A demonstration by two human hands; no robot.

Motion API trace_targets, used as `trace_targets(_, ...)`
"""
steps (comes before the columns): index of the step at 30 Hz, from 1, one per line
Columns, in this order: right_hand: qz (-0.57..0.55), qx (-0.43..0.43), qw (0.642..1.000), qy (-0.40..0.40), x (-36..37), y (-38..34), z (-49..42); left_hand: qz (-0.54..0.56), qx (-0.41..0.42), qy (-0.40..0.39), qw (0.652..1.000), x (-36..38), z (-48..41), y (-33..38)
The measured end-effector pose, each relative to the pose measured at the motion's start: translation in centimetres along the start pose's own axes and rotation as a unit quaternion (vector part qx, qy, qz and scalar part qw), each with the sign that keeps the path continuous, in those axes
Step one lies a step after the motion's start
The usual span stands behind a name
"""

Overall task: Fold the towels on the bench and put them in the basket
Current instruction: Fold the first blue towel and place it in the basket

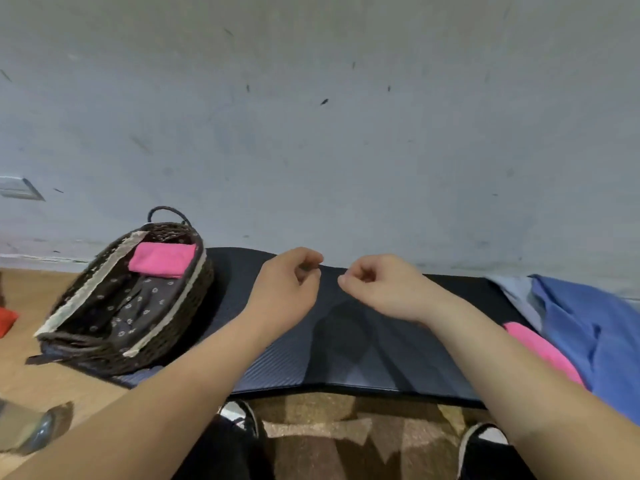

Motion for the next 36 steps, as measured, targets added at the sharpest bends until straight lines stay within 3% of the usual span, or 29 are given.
trace_targets(5,0.053,0.072,0.995,0.054,-7.2,9.3,3.1,0.009,0.046,-0.109,0.993,9.6,1.3,5.6)
trace_targets(8,0.036,0.126,0.983,0.127,-11.1,15.8,5.0,0.003,0.064,-0.149,0.987,14.2,1.4,7.9)
trace_targets(15,0.051,0.254,0.918,0.299,-18.7,28.3,9.8,0.004,0.071,-0.211,0.975,21.3,2.1,11.6)
trace_targets(19,0.055,0.323,0.899,0.291,-19.1,33.0,11.6,0.0,0.076,-0.23,0.97,23.8,2.8,12.6)
trace_targets(25,0.05,0.35,0.887,0.299,-20.3,34.2,12.5,-0.007,0.083,-0.238,0.968,25.5,3.9,12.7)
trace_targets(27,0.04,0.322,0.883,0.338,-21.1,32.9,13.0,-0.005,0.081,-0.236,0.968,25.8,4.1,12.5)
trace_targets(31,-0.125,0.136,0.884,0.43,-21.6,27.4,13.8,-0.006,0.11,-0.223,0.969,26.0,4.3,14.1)
trace_targets(36,-0.244,0.006,0.891,0.383,-20.3,22.9,13.9,-0.001,0.206,-0.156,0.966,25.6,1.9,18.8)
Point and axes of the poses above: each hand's wrist, its own z-axis away from the middle knuckle, its own x-axis out of the palm, y = z × x, the point moved 6 cm from there along -z, towards the middle knuckle, and after that the axes turned 1 degree about x, right-handed, at the moved point
